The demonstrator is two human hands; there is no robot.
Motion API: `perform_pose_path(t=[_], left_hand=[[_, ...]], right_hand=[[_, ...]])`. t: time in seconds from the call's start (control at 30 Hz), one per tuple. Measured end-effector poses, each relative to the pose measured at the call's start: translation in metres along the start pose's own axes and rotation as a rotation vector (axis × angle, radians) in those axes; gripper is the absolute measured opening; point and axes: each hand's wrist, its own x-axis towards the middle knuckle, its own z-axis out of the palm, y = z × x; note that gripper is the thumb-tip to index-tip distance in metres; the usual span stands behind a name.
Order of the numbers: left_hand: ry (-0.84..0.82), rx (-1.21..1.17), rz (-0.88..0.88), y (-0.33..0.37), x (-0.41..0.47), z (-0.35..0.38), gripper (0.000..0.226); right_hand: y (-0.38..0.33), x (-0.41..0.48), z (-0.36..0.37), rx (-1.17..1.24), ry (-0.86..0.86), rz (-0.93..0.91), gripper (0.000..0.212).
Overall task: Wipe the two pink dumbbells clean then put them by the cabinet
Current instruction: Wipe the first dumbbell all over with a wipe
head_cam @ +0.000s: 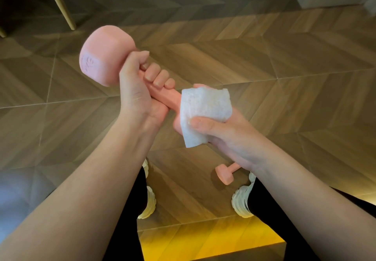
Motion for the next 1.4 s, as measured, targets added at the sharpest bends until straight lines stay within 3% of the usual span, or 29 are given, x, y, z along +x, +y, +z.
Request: perform_pose_path(t=[0.13,0.2,0.37,0.57,0.73,1.0,1.07,1.13,1.27,1.4], left_hand=[[-0.056,-0.008,0.001,0.000,-0.002,0.003,0.039],[-0.074,-0.004,-0.001,-0.001,-0.002,0.005,0.039],[-0.108,-0.025,0.004,-0.001,-0.003,0.006,0.038],[-0.169,0.001,0.004,0.002,-0.005,0.006,0.037],[-0.291,0.170,0.024,-0.003,-0.007,0.004,0.040],[-0.562,0.354,-0.052,-0.016,-0.015,0.001,0.030],[-0.619,0.370,-0.085,-0.017,-0.016,0.001,0.031],[-0.658,0.379,-0.099,-0.015,-0.015,0.001,0.030],[-0.585,0.437,-0.018,-0.012,-0.011,0.000,0.034],[-0.367,0.612,0.098,-0.015,-0.008,-0.003,0.034]], right_hand=[[0.003,0.002,0.006,-0.051,0.113,-0.052,0.025],[0.003,0.003,0.005,-0.010,0.186,-0.044,0.016],[-0.008,0.004,0.002,0.171,0.185,0.071,0.050],[-0.011,0.002,-0.001,0.249,0.112,0.133,0.047],[-0.011,-0.002,-0.001,0.123,0.008,0.402,0.063],[0.007,0.003,0.007,0.015,0.299,0.387,0.017],[0.006,0.002,0.004,0.060,0.304,0.407,0.014],[0.003,-0.001,-0.001,0.145,0.204,0.442,0.020],[0.002,-0.007,-0.007,0.174,0.034,0.415,0.041],[0.013,0.000,-0.004,0.101,0.183,0.354,0.034]])
